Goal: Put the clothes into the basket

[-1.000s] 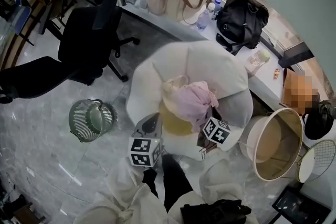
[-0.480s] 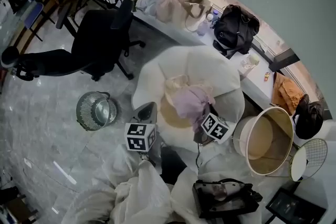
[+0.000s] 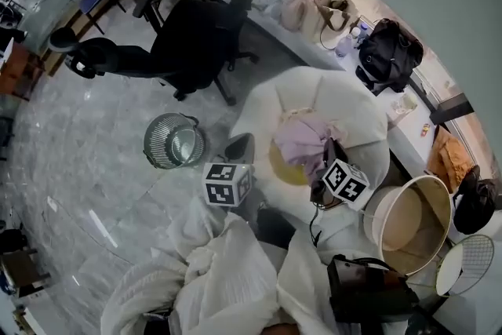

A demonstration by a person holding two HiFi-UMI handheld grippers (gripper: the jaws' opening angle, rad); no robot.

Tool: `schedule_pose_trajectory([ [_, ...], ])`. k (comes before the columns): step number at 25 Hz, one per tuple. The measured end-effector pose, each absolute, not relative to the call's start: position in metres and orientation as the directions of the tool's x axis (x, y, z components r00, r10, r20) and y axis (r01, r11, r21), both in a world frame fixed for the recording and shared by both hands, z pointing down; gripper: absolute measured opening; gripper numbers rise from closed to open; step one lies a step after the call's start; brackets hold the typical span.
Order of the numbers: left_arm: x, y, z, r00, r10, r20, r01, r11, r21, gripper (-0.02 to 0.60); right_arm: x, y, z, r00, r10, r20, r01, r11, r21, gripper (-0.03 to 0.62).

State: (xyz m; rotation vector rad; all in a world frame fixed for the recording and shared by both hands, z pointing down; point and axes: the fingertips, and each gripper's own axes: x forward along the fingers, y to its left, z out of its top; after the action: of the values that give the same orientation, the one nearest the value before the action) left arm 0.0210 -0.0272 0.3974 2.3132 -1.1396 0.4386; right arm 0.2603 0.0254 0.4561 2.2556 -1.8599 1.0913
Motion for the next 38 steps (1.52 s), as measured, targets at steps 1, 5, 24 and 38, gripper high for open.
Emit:
schedule_pose_trajectory([
  [1, 0.014, -0.029, 0.396, 0.578, -0.648, 0.496, -0.815, -0.492, 0.306, 0.006, 0.255, 0.020, 0.453, 0.025, -0.861, 0.507, -0.872, -0.266, -0.410, 0.032],
  [5, -0.016, -0.027, 0.392, 0.513, -0.697, 0.501, -0.858, -0.426, 0.287, 0.006, 0.231, 0.007, 0.450, -0.049, -0.880, 0.473, -0.877, -0.189, -0.442, 0.032],
  [24, -0.187, -0.031, 0.385, 0.289, -0.833, 0.472, -0.939, -0.150, 0.309, 0.006, 0.068, -0.059, 0.421, -0.302, -0.850, 0.431, -0.897, 0.101, -0.431, 0.032],
  [38, -0.360, -0.027, 0.387, 0.106, -0.884, 0.455, -0.937, 0.064, 0.343, 0.006, -0.116, -0.096, 0.404, -0.489, -0.764, 0.421, -0.853, 0.318, -0.415, 0.032],
])
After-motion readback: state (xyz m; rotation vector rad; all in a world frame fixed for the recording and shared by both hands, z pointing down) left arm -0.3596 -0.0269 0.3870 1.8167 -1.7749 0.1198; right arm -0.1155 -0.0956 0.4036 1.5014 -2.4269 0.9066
